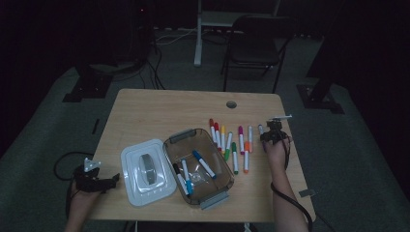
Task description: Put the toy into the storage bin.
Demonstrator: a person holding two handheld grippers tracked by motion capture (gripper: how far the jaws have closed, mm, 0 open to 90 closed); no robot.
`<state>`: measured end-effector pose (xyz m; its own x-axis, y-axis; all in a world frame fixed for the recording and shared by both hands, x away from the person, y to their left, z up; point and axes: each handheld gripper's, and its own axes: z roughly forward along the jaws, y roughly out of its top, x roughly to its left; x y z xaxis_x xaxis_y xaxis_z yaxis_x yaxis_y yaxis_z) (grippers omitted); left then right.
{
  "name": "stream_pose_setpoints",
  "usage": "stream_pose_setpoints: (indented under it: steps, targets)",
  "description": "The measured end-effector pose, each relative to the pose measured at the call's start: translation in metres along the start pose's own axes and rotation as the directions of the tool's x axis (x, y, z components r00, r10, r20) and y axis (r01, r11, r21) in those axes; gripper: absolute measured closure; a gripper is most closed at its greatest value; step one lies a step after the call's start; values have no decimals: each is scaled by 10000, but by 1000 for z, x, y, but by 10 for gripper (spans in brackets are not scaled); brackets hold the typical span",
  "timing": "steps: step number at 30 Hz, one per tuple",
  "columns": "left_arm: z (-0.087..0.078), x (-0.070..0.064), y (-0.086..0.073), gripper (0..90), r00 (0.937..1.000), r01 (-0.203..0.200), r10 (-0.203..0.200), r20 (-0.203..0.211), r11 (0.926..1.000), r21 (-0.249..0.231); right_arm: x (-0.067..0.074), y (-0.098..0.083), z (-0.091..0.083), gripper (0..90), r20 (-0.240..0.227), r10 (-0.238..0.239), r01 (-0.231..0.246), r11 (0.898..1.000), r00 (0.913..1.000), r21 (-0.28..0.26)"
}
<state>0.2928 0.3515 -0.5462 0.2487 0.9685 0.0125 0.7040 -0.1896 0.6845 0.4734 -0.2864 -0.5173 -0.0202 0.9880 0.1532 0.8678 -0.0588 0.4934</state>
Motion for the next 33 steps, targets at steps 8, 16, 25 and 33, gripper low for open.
stream_pose_setpoints:
  steps: [8,16,25,33]
  targets:
    - [0,0,0,5,10000,1,-1,1,10000,0,-11,-2,-22,769,-806,662,-707,9961,9945,-534]
    - [0,0,0,5,10000,1,-1,1,10000,1,-8,-7,-51,770,-1559,575,-738,9922,9861,-1008]
    - [0,0,0,5,10000,0,0,0,10000,1,21,-7,-98,769,-2775,-193,-387,9786,9605,-2021]
    - [0,0,0,5,10000,1,-1,0,10000,1,65,-11,-136,769,-3535,-1477,476,9598,9237,-2767]
